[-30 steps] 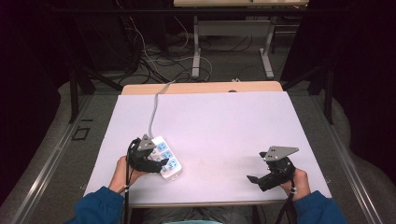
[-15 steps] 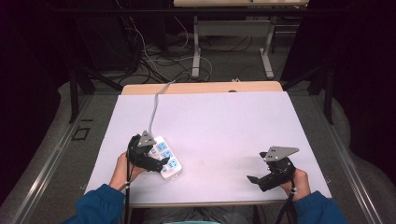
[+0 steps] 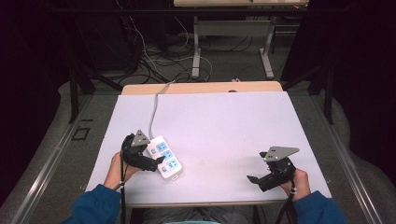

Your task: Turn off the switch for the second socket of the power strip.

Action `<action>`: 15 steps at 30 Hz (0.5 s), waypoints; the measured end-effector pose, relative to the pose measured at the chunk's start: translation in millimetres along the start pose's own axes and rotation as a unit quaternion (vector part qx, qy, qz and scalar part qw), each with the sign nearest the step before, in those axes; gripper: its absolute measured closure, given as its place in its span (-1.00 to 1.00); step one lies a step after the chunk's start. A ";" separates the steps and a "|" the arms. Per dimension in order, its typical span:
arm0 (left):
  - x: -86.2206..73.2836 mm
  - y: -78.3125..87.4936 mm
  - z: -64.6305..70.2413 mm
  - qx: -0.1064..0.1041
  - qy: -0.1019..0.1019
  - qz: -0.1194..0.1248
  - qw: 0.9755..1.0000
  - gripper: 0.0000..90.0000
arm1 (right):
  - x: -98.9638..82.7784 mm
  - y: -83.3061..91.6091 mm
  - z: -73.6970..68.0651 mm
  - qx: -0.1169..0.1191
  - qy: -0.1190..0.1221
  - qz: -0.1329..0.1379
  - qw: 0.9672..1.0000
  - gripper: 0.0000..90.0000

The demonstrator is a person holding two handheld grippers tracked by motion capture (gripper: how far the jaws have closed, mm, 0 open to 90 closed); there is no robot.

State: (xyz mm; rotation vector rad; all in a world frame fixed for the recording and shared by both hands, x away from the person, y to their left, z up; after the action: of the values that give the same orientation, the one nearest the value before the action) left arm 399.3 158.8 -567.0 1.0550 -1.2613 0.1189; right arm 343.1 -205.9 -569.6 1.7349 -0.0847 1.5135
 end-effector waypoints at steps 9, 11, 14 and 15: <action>-7.4 11.9 -8.6 0.010 0.002 0.005 1.000 -1.00 | 0.1 -0.1 -0.7 0.001 -0.004 0.001 1.000 -0.96; -8.5 13.3 -9.0 0.013 0.003 0.010 1.000 -1.00 | 0.1 -0.1 -0.9 0.004 -0.004 0.001 1.000 -0.96; -11.4 16.4 -7.7 0.012 0.004 0.008 1.000 -1.00 | 0.1 0.0 -0.9 0.004 -0.004 0.001 1.000 -0.96; -12.2 17.7 -7.6 0.012 0.003 0.009 1.000 -1.00 | 0.1 0.1 -0.9 0.004 -0.004 0.001 1.000 -0.96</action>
State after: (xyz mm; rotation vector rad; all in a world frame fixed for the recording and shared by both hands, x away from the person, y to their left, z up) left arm 389.7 179.5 -566.1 1.0629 -1.2674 0.1507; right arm 342.4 -205.5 -569.5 1.7487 -0.0851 1.5107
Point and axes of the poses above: each handheld gripper's, and its own axes: y roughly backward along the jaws, x roughly out of its top, z roughly to its right, the point moved 9 cm from there along -y, roughly forward along the jaws, and after that the axes turned 9 degrees about z, right-handed, at the moved point
